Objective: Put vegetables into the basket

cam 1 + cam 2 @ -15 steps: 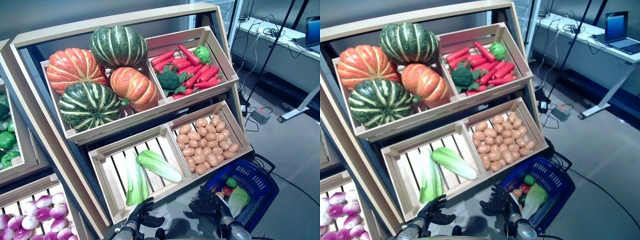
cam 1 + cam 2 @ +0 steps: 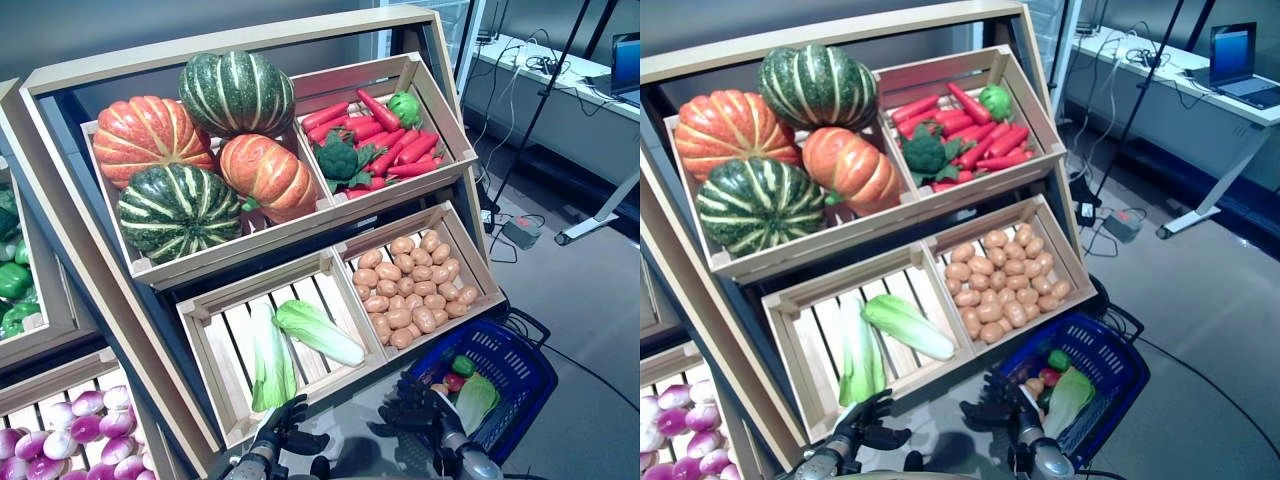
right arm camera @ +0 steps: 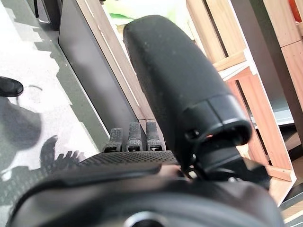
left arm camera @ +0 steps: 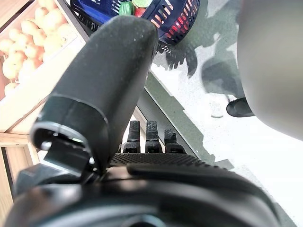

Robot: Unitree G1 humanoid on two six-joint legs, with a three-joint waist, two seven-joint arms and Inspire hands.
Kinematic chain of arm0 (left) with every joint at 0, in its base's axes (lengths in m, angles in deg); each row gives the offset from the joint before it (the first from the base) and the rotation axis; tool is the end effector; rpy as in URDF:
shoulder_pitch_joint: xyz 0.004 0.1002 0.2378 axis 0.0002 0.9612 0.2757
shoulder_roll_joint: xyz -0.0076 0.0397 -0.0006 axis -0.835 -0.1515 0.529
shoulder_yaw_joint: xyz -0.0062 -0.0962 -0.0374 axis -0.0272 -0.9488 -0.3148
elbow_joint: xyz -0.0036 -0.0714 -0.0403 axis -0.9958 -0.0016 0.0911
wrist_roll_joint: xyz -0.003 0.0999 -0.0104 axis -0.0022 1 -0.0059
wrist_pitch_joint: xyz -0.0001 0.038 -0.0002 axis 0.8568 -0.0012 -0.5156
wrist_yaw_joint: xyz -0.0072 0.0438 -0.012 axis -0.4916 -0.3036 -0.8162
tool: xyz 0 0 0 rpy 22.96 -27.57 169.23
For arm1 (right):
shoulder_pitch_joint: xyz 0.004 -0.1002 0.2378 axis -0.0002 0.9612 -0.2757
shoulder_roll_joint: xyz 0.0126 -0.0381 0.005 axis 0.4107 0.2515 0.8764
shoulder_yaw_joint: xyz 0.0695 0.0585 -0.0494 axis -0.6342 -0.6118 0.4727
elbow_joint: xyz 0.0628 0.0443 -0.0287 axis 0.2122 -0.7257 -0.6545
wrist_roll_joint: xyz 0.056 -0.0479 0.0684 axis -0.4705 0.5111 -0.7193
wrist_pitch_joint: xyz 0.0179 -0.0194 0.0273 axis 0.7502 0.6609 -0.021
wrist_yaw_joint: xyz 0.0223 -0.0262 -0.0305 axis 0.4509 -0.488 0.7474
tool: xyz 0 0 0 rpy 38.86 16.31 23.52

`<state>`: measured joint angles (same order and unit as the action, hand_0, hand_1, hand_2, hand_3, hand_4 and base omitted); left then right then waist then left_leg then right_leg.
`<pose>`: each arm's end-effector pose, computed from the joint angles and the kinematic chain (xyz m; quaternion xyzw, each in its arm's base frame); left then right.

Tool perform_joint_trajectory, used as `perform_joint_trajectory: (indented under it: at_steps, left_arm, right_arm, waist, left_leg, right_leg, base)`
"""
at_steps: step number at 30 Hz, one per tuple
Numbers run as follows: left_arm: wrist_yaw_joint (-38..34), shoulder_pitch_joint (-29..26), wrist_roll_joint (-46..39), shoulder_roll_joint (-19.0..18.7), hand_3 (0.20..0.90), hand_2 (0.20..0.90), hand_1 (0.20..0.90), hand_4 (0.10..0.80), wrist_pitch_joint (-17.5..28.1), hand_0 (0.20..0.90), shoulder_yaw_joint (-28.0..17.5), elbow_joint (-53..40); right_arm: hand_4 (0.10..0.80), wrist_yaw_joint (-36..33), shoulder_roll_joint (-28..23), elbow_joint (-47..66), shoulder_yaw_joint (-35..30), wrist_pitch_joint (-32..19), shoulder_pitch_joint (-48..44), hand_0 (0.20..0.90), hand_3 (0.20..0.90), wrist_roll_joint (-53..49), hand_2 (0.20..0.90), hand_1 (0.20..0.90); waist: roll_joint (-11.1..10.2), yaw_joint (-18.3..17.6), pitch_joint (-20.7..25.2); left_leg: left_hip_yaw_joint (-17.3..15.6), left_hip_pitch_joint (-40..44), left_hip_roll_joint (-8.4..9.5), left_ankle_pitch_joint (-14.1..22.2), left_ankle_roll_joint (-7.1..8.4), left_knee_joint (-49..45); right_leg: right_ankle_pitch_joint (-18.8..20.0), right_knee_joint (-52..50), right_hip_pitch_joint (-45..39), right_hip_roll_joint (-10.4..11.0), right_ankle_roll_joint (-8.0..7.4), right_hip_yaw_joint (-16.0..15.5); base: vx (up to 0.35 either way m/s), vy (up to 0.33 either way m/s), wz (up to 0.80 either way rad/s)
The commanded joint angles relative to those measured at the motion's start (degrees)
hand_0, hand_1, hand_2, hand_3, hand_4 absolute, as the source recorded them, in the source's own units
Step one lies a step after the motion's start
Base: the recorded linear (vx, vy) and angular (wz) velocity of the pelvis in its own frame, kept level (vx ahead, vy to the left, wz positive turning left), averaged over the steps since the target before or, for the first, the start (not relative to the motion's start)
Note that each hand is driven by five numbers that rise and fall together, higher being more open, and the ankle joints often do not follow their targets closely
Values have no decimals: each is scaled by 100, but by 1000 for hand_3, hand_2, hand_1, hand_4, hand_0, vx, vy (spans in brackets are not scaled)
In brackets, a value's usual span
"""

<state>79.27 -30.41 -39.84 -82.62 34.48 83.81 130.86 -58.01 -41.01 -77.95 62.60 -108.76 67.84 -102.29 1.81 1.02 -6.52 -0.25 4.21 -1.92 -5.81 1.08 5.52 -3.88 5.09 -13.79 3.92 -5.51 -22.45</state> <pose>0.0901 0.1791 -0.1082 0.0657 0.4025 -0.0549 0.9114 0.1049 -0.1805 -0.1008 0.0814 0.3399 0.0371 0.9362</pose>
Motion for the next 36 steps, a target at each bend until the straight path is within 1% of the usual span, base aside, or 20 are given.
perform_joint_trajectory:
  at_steps: [1, 5, 6, 7, 8, 9, 10, 11, 14, 18, 19, 22, 23, 24, 28, 31, 32, 36]
  left_arm:
    - [-210, -727, 235, -54, 900, 900, 900, 800, 657, 900, 182, 108]
    - [-743, -815, 245, -209, 900, 900, 900, 800, 1144, 900, 81, -564]
    - [-894, -826, 223, -246, 900, 900, 900, 800, 1218, 900, 35, -727]
    - [-937, -837, 209, -275, 900, 900, 900, 800, 1152, 900, 0, -862]
    - [-1062, -850, 193, -310, 900, 900, 900, 800, 1197, 900, -45, -1009]
    - [-1519, -889, 234, -449, 900, 900, 900, 800, 1275, 900, -262, -1484]
    - [-1612, -899, 280, -474, 900, 900, 900, 800, 1297, 900, -306, -1572]
    - [-2033, -963, 473, -558, 900, 900, 900, 800, 1468, 900, -451, -1834]
    - [-2569, -1043, 569, -624, 900, 900, 900, 800, 1569, 900, -610, -2105]
    - [-2804, -1029, 426, -680, 900, 900, 900, 800, 1864, 900, -983, -2477]
    - [-2847, -992, 435, -703, 900, 900, 900, 800, 1879, 900, -1100, -2596]
    - [-3001, -894, 444, -726, 900, 900, 900, 800, 1774, 900, -1396, -2765]
    - [-3001, -893, 445, -726, 900, 900, 900, 800, 1773, 900, -1396, -2766]
    - [-3144, -892, 461, -740, 900, 900, 900, 800, 1620, 900, -1529, -2745]
    - [-3299, -948, 396, -698, 900, 900, 900, 800, 1316, 900, -1745, -2485]
    - [-3450, -959, 418, -670, 900, 900, 900, 800, 1053, 900, -1837, -2319]
    - [-3453, -974, 437, -667, 900, 900, 900, 800, 891, 900, -1865, -2248]
    - [-3618, -1094, 322, -650, 900, 900, 900, 800, 582, 900, -1859, -2124]
  right_arm:
    - [800, -138, 104, 191, -138, -177, -605, 900, 900, -185, 900, 900]
    - [800, -259, 44, 343, -137, -53, -560, 900, 900, -190, 900, 900]
    - [800, -277, 30, 394, -140, -18, -549, 900, 900, -184, 900, 900]
    - [800, -291, 17, 436, -139, 7, -539, 900, 900, -183, 900, 900]
    - [800, -314, -1, 492, -138, 40, -526, 900, 900, -181, 900, 900]
    - [800, -385, -64, 693, -158, 151, -465, 900, 900, -187, 900, 900]
    - [800, -396, -72, 730, -167, 168, -452, 900, 900, -180, 900, 900]
    - [800, -404, -98, 779, -196, 189, -424, 900, 900, -186, 900, 900]
    - [800, -381, -100, 729, -229, 146, -405, 900, 900, -188, 900, 900]
    - [800, -397, -89, 735, -320, 154, -309, 900, 900, -127, 900, 900]
    - [800, -381, -89, 741, -347, 164, -267, 900, 900, -96, 900, 900]
    - [800, -429, -64, 886, -388, 279, -114, 900, 900, 45, 900, 900]
    - [800, -429, -64, 886, -388, 279, -114, 900, 900, 45, 900, 900]
    - [800, -399, -61, 890, -403, 293, -54, 900, 900, 114, 900, 900]
    - [800, -365, -52, 832, -422, 373, 23, 900, 900, 187, 900, 900]
    - [800, -340, -46, 786, -437, 431, 76, 900, 900, 219, 900, 900]
    - [800, -365, -49, 791, -443, 425, 108, 900, 900, 255, 900, 900]
    - [800, -466, -95, 1059, -407, 545, 196, 900, 900, 269, 900, 900]
  waist:
    - [-105, 100, -217]
    - [-96, 89, -247]
    - [-96, 90, -259]
    - [-96, 91, -266]
    - [-95, 91, -275]
    - [-93, 99, -313]
    - [-91, 99, -320]
    - [-87, 105, -351]
    - [-78, 104, -368]
    - [-71, 85, -343]
    - [-74, 80, -327]
    - [-61, 35, -290]
    - [-61, 35, -290]
    - [-47, 4, -281]
    - [2, -77, -271]
    - [33, -128, -240]
    - [45, -158, -230]
    - [92, -264, -289]
  left_leg:
    - [-513, 626, 245, 943, -136, -52]
    - [-507, 626, 244, 947, -121, -52]
    - [-505, 623, 243, 948, -117, -52]
    - [-504, 620, 243, 946, -115, -52]
    - [-503, 614, 244, 944, -113, -52]
    - [-503, 591, 242, 933, -109, -52]
    - [-502, 583, 242, 928, -108, -52]
    - [-501, 563, 242, 910, -101, -52]
    - [-490, 545, 247, 903, -96, -52]
    - [-504, 532, 250, 906, -84, -52]
    - [-523, 530, 247, 913, -77, -52]
    - [-551, 546, 251, 919, -62, -52]
    - [-551, 546, 251, 919, -62, -52]
    - [-565, 558, 253, 919, -56, -52]
    - [-620, 581, 264, 918, -44, -52]
    - [-662, 599, 269, 932, -41, -52]
    - [-684, 606, 266, 936, -40, -52]
    - [-729, 592, 259, 894, -41, -52]
  right_leg:
    - [97, -9, 123, 22, 363, 372]
    - [97, -9, 128, 17, 368, 401]
    - [97, -9, 132, 17, 371, 401]
    - [97, -9, 135, 18, 373, 402]
    - [98, -9, 141, 18, 377, 403]
    - [109, -9, 165, 17, 397, 400]
    - [112, -9, 173, 17, 403, 401]
    - [121, -9, 189, 21, 424, 398]
    - [121, -9, 205, 26, 438, 390]
    - [105, -9, 216, 42, 437, 384]
    - [97, -9, 218, 44, 436, 386]
    - [95, -9, 213, 51, 417, 417]
    - [95, -9, 213, 51, 417, 418]
    - [92, -9, 205, 54, 411, 428]
    - [85, -9, 195, 65, 402, 458]
    - [71, -9, 186, 66, 388, 474]
    - [62, -9, 184, 62, 384, 491]
    - [64, -37, 239, 57, 395, 561]
  base:
    - [0, 0, 0]
    - [0, 0, 0]
    - [0, 0, 0]
    - [0, 0, 0]
    - [0, 0, 0]
    - [0, 0, 0]
    - [0, 0, 0]
    - [0, 0, 0]
    - [0, 0, 0]
    - [36, 15, 0]
    - [44, 12, 0]
    - [57, 17, -1]
    - [64, 24, -2]
    - [55, 23, -2]
    - [85, 42, -7]
    - [113, 49, -5]
    - [135, 52, -8]
    - [93, 62, -9]
